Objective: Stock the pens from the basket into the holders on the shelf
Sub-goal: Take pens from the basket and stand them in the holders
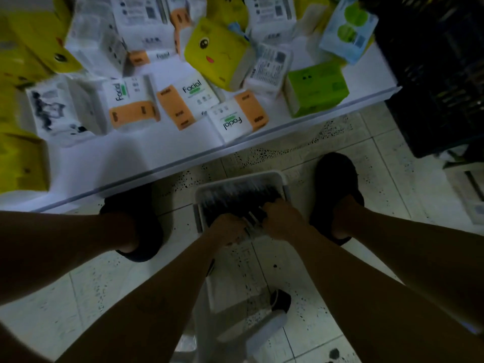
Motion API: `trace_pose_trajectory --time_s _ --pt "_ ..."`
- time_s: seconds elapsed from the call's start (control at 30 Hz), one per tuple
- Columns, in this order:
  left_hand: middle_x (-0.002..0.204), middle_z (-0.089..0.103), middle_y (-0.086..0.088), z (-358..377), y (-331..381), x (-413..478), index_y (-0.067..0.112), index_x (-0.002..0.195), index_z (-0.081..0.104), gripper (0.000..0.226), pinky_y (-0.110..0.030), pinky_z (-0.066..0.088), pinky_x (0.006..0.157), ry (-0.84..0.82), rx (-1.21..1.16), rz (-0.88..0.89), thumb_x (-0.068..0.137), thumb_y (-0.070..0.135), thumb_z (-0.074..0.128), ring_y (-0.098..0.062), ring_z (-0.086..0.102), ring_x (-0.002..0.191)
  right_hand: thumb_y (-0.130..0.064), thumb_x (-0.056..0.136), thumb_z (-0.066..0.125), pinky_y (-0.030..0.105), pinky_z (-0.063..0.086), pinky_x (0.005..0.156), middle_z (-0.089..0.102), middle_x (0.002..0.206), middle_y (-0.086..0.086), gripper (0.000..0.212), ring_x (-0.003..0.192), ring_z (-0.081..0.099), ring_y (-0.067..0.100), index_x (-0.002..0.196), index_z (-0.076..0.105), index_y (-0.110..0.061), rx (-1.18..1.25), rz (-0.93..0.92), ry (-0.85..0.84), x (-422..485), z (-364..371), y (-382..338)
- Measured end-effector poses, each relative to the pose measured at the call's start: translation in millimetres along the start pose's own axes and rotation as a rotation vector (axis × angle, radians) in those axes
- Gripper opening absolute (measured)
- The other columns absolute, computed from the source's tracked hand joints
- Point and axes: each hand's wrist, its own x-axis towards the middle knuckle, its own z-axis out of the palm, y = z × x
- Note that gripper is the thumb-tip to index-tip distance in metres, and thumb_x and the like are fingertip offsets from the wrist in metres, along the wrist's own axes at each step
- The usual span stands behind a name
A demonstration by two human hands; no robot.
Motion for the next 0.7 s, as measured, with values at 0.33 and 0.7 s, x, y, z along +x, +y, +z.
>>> trace_pose_trajectory --time_s 0.33,0.7 --pt "0.065 0.062 -0.013 6.0 -19.9 5.8 0.01 0.061 0.059 0.029 -0.043 0.058 0.076 0.253 -0.298 -0.059 0.089 0.016 0.065 -0.029 0.062 0.066 -0.031 0.098 0.044 0.04 0.032 0.11 0.037 0.144 0.015 0.044 0.132 0.035 0.033 0.136 0.047 -0.008 -0.043 0.029 -0.074 6.9 27.7 -9.2" --pt "0.083 0.063 -0.009 -16.1 -20.4 -18.4 0.006 0.111 0.052 0.017 -0.026 0.049 0.057 0.249 -0.37 0.034 0.094 0.006 0.049 -0.018 0.059 0.067 -0.032 0.098 0.044 0.039 0.04 0.101 0.054 0.129 0.016 0.036 0.122 0.048 0.032 0.119 0.06 -0.007 0.013 0.007 -0.14 11.8 12.9 -7.9"
